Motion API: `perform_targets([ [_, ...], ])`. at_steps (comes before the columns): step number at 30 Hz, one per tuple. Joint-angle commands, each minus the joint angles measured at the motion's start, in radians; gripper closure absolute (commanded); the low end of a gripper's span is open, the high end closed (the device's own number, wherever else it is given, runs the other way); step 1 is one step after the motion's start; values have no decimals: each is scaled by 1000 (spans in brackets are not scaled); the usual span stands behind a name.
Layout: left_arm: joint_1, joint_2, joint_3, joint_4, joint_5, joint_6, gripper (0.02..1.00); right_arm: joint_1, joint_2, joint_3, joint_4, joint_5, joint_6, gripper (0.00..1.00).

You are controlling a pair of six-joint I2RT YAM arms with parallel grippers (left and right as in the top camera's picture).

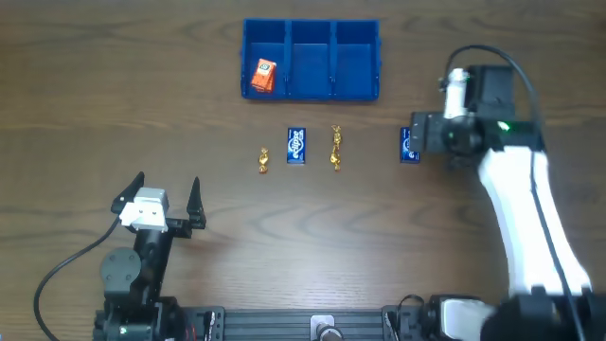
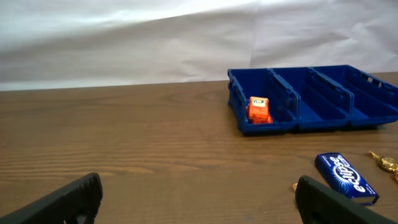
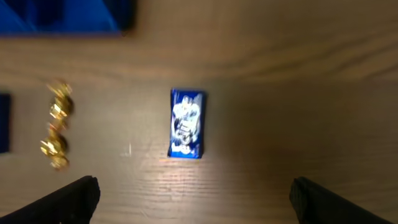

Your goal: Sort Candies Into Trays

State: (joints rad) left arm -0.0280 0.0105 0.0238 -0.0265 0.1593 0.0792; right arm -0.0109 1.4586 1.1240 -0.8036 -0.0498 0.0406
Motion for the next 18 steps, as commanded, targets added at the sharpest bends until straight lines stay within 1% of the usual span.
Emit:
perform_targets([
  [1, 4, -7, -19, -33, 25, 3, 20, 58, 182, 18, 21, -9, 21, 3],
  [7, 4, -7, -19, -33, 25, 3, 20, 77, 343, 18, 120, -4, 37, 3],
  [12, 4, -7, -19, -33, 25, 3, 20, 77, 360, 18, 150, 34, 37, 3],
  [18, 4, -7, -19, -34, 25, 3, 23, 71, 395, 16, 179, 38, 37, 3],
])
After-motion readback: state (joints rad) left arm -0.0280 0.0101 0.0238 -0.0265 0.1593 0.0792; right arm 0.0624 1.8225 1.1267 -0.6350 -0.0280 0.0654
